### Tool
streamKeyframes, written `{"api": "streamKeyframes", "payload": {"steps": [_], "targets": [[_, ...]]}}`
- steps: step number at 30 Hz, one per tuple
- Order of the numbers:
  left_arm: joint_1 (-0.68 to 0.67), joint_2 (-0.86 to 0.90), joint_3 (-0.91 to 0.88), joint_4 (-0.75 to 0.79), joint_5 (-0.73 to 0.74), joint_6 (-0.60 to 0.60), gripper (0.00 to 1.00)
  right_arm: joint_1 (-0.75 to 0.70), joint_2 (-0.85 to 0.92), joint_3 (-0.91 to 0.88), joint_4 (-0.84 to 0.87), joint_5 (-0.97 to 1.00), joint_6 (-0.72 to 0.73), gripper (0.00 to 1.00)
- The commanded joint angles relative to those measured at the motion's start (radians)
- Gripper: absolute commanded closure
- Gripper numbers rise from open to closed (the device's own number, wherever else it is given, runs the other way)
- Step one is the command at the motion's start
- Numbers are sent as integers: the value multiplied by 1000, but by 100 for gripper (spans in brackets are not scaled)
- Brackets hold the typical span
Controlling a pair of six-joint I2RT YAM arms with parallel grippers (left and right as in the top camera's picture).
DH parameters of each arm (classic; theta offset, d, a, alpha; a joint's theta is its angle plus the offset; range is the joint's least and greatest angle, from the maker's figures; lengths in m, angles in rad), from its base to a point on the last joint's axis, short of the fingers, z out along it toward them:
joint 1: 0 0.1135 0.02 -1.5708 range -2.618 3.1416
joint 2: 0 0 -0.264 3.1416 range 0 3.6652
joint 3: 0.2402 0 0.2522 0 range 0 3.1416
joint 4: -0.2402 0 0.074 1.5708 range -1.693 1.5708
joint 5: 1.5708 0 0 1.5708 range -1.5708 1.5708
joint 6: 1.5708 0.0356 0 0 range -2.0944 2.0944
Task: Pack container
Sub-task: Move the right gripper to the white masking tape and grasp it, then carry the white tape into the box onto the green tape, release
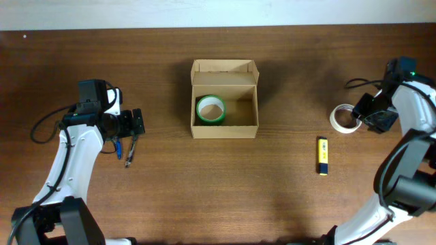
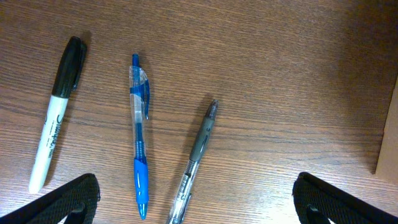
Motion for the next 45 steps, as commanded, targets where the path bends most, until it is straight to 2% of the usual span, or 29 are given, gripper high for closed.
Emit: {"api": "streamKeyframes", "payload": {"steps": [1, 7, 10, 15, 16, 18, 23, 29, 32, 37, 41, 45], "targets": [[3, 7, 16, 0, 11, 12, 1, 0, 47, 0, 19, -5, 17, 49], [3, 7, 16, 0, 11, 12, 1, 0, 104, 0, 44, -5, 17, 50], [3, 7, 16, 0, 11, 12, 1, 0, 121, -1, 48, -5, 18, 58], [3, 7, 16, 0, 11, 12, 1, 0, 147, -2, 52, -3, 17, 62], [3, 7, 16, 0, 11, 12, 1, 0, 152, -3, 52, -1, 17, 69], [3, 7, 16, 0, 11, 12, 1, 0, 155, -3, 51, -2, 17, 96], [3, 7, 16, 0, 11, 12, 1, 2, 129, 56, -18, -41, 8, 96], [3, 7, 16, 0, 11, 12, 1, 49, -12, 279, -172, -338, -143, 96], [3, 7, 16, 0, 11, 12, 1, 127, -100, 444, -266, -425, -240, 96], [3, 7, 16, 0, 11, 12, 1, 355, -177, 644, -362, -345, -362, 96], [3, 7, 16, 0, 11, 12, 1, 586, -168, 662, -372, -238, -504, 96], [3, 7, 16, 0, 11, 12, 1, 761, -106, 655, -363, -78, -555, 96]]}}
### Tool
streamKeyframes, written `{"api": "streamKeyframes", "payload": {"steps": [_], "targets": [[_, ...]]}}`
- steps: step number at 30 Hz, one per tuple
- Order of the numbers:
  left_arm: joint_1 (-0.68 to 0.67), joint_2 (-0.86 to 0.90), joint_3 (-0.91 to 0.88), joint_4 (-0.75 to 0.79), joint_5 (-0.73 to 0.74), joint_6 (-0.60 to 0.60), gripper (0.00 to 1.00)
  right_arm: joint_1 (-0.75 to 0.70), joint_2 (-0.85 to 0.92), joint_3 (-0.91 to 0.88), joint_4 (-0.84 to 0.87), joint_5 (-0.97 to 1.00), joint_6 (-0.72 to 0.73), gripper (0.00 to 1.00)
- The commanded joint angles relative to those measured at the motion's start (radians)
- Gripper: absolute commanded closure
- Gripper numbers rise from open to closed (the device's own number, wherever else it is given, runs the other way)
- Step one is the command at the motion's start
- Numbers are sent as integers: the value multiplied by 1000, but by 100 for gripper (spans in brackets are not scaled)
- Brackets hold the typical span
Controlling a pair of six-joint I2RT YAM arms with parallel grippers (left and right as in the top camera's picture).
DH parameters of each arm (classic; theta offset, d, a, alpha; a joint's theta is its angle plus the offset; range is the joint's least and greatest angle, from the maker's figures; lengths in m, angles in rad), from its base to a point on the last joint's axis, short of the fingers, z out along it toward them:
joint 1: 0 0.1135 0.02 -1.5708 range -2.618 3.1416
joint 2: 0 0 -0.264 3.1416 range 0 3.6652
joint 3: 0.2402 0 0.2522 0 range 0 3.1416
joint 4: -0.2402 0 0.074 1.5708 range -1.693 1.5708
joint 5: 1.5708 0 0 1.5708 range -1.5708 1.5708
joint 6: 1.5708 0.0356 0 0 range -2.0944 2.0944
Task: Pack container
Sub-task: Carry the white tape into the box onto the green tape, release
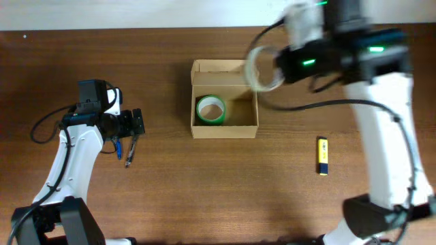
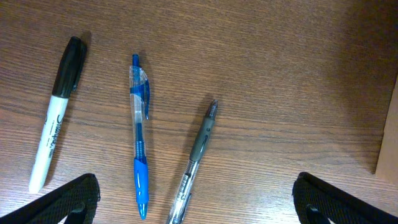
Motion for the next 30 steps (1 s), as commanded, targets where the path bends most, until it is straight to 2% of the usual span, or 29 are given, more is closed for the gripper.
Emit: {"api": "streamKeyframes", "payload": {"steps": [1, 6, 10, 15, 19, 30], "targets": [[3, 7, 16, 0, 11, 12, 1, 120, 107, -24, 3, 183, -113, 96], [3, 7, 16, 0, 11, 12, 1, 239, 232, -24, 8, 218, -158, 96], [3, 7, 16, 0, 11, 12, 1, 282, 343, -24, 49, 338, -129, 96], [3, 7, 16, 0, 11, 12, 1, 259, 430, -24, 101, 352, -108, 96], [3, 7, 16, 0, 11, 12, 1, 244, 458, -24, 137, 275, -99, 96], [3, 7, 16, 0, 11, 12, 1, 243, 515, -24, 225, 267, -28, 96]]}}
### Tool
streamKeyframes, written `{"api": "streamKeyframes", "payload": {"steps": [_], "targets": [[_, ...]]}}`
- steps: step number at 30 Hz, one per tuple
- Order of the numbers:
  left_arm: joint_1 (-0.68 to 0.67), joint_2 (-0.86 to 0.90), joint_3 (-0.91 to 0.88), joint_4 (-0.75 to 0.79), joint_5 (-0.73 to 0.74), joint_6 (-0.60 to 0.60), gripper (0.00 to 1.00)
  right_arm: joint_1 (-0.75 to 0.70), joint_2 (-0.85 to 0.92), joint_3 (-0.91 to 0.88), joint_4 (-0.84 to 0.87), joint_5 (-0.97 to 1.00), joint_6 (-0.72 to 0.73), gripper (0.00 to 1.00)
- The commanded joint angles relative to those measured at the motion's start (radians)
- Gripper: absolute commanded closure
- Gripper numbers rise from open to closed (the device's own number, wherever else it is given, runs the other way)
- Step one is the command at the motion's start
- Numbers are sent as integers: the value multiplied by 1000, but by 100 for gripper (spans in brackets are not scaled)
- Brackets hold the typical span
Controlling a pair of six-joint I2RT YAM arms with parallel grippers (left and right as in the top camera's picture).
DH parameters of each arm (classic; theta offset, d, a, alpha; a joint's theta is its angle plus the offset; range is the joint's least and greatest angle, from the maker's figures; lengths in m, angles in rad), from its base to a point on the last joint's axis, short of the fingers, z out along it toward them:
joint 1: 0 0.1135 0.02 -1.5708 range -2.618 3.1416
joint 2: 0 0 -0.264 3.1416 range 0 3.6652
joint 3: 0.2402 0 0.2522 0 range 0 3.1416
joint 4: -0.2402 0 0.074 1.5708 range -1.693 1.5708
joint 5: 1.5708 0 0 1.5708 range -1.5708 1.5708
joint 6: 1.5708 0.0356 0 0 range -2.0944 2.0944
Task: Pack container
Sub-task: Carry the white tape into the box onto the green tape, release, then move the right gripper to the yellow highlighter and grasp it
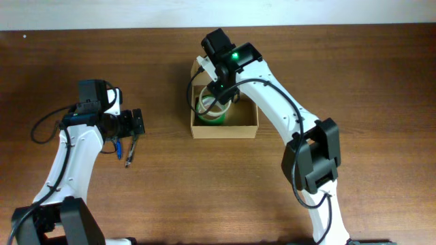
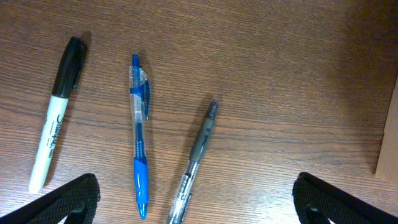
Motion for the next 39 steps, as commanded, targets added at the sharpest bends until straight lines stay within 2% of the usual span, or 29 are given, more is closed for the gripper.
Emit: {"api": "streamKeyframes", "payload": {"steps": [1, 15, 18, 24, 28, 34, 39], "targets": [[3, 7, 16, 0, 11, 12, 1, 1, 24, 4, 6, -17, 31, 96], [2, 7, 16, 0, 11, 12, 1, 14, 66, 4, 40, -28, 69, 95], [3, 7, 16, 0, 11, 12, 1, 14, 66, 5, 48, -34, 86, 77], [3, 7, 16, 0, 11, 12, 1, 19, 48, 40, -28, -30, 85, 62], [3, 7, 16, 0, 11, 12, 1, 18, 5, 146, -179, 106, 82, 60], [3, 7, 16, 0, 11, 12, 1, -24, -205, 198, -235, 163, 84, 50], [3, 7, 16, 0, 11, 12, 1, -160, -468, 110, -195, 111, 96, 47]]}}
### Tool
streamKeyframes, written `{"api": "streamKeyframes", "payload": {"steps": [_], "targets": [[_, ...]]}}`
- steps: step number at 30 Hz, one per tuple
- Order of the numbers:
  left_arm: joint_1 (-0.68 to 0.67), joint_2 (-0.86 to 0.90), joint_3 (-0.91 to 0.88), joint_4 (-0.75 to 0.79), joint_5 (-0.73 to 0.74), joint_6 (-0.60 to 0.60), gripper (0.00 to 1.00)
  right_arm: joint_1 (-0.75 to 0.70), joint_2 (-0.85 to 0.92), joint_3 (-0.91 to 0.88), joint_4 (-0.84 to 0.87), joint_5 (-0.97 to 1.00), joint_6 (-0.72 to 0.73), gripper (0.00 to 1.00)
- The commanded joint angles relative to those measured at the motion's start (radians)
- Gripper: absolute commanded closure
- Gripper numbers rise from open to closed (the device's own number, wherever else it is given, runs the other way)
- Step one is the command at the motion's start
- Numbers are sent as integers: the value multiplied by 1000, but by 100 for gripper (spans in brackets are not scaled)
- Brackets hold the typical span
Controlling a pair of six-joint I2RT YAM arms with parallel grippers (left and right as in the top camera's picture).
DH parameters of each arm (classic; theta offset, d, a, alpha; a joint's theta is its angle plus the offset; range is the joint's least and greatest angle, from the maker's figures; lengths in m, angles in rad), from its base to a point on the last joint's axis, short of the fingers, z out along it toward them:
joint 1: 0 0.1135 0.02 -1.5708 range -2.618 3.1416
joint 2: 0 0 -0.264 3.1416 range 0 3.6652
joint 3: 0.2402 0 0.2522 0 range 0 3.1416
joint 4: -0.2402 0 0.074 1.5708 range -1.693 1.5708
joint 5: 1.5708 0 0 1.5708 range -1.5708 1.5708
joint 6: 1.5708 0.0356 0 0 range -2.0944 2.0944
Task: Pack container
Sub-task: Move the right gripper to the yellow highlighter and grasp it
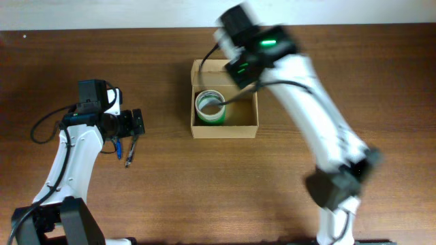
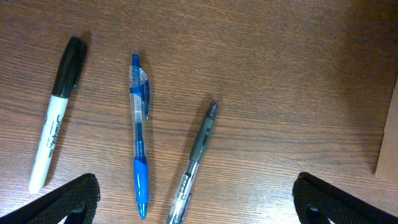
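An open cardboard box sits mid-table. Inside it, on the left, a white tape ring lies on top of a green tape roll. My right gripper is a blur over the box's back flap, and its jaws cannot be made out. My left gripper is open, low over the table to the left of the box. Its black fingertips frame a blue pen and a grey pen. A black-capped white marker lies just left of them.
The right arm sweeps diagonally across the table's right half and hides what lies beneath it. The box wall shows at the right edge of the left wrist view. In the overhead view the pens lie below the left gripper.
My right gripper was down in the left part of the box with the white tape. It is now raised over the box's back, and the tape lies on the green roll. My left arm has not moved.
My right gripper was first at the white tape roll at the far right of the table. Then it carried the roll over the box, then held it down onto the green roll inside. Now it is away from the tape. My left gripper stayed open over the pens throughout.
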Motion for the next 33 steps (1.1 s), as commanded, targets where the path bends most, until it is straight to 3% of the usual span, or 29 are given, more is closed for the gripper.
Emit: {"api": "streamKeyframes", "payload": {"steps": [1, 8, 13, 23, 33], "targets": [[3, 7, 16, 0, 11, 12, 1, -131, -247, -71, 27, 3, 37, 46], [3, 7, 16, 0, 11, 12, 1, -382, -676, -462, 103, -18, 108, 38], [3, 7, 16, 1, 11, 12, 1, -453, -788, -676, -1, -18, 108, 32], [3, 7, 16, 1, 11, 12, 1, -457, -636, -1064, 189, -34, 32, 32], [3, 7, 16, 0, 11, 12, 1, -479, -275, -1122, 288, -139, 33, 36]]}}
